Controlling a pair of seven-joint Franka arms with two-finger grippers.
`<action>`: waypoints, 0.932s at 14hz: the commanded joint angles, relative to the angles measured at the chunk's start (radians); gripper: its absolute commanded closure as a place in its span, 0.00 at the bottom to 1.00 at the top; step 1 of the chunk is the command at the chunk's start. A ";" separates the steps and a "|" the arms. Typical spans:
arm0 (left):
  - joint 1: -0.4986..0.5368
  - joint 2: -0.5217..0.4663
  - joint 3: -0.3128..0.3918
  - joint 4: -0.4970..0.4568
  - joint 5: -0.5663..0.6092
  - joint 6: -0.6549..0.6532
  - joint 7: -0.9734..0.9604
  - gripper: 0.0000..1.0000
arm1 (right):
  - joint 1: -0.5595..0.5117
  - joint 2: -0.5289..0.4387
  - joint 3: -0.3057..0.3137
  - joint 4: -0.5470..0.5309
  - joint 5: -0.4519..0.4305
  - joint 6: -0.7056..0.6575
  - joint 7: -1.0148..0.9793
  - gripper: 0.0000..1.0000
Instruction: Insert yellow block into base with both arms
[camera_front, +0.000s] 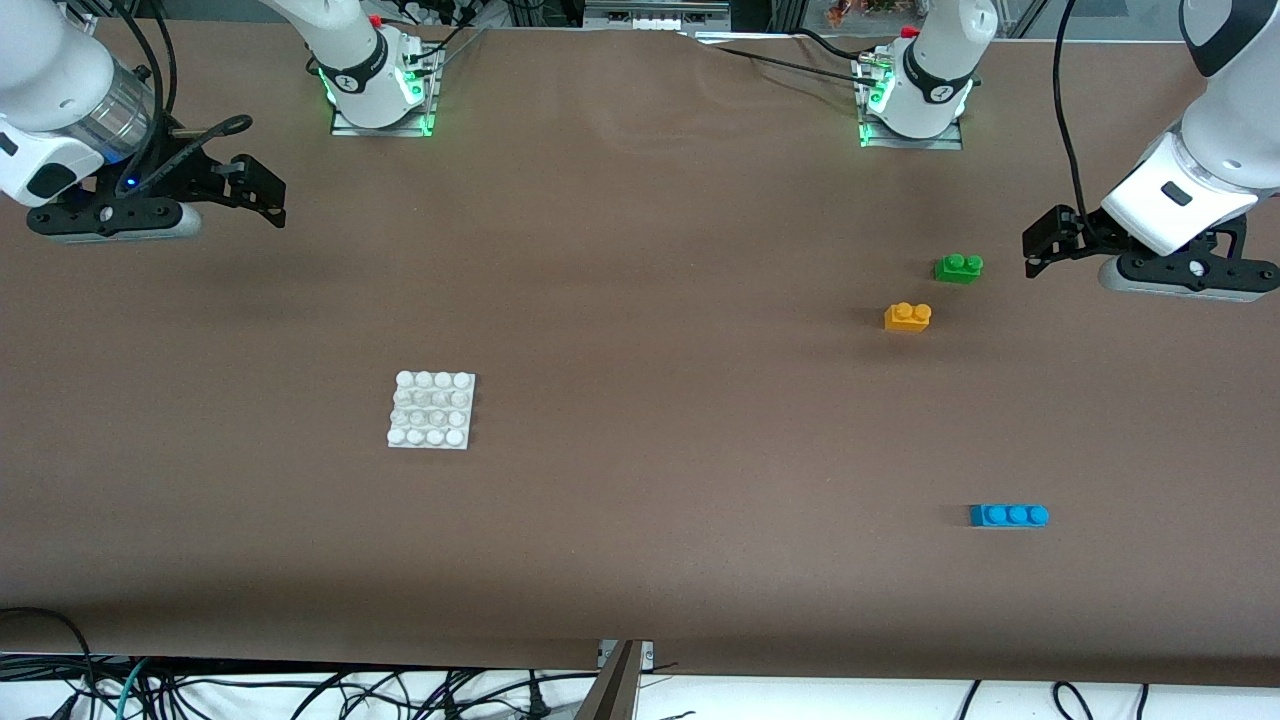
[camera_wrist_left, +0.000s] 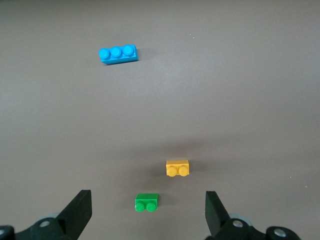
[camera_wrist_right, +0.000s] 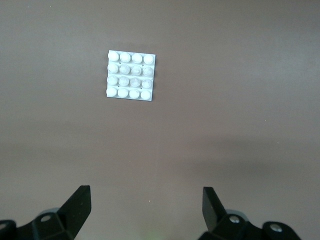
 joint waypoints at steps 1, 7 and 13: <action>-0.005 -0.005 -0.004 -0.001 0.011 -0.005 -0.002 0.00 | -0.021 0.002 0.019 0.016 0.000 -0.021 -0.032 0.01; -0.005 -0.005 -0.006 0.003 0.011 -0.006 -0.002 0.00 | -0.018 0.007 0.010 0.019 0.000 -0.015 -0.046 0.01; -0.005 -0.005 -0.006 0.003 0.011 -0.006 -0.002 0.00 | -0.018 0.005 0.005 0.019 0.000 -0.022 -0.044 0.01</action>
